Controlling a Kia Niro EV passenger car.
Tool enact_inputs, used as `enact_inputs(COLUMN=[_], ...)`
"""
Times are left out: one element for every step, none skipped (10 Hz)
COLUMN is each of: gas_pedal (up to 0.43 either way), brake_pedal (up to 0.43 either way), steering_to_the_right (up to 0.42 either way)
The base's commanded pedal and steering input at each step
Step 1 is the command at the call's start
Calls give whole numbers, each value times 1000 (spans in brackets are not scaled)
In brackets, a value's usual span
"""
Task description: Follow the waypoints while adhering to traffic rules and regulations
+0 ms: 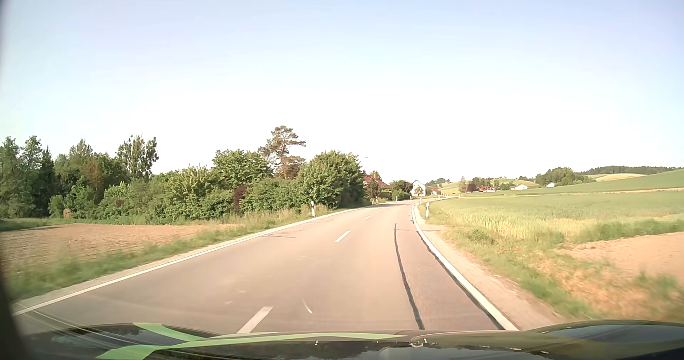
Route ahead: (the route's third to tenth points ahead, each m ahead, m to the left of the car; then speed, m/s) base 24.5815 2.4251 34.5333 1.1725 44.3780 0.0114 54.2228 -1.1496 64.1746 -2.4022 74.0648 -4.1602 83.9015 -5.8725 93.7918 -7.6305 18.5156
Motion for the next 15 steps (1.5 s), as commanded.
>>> enact_inputs(gas_pedal=[177,177,177,177,189,189,189,189,189,189,197,197,220,220,220], brake_pedal=[0,0,0,0,0,0,0,0,0,0,0,0,0,0,0], steering_to_the_right=[22,21,18,15,14,15,14,12,11,11,10,10,10,9,9])
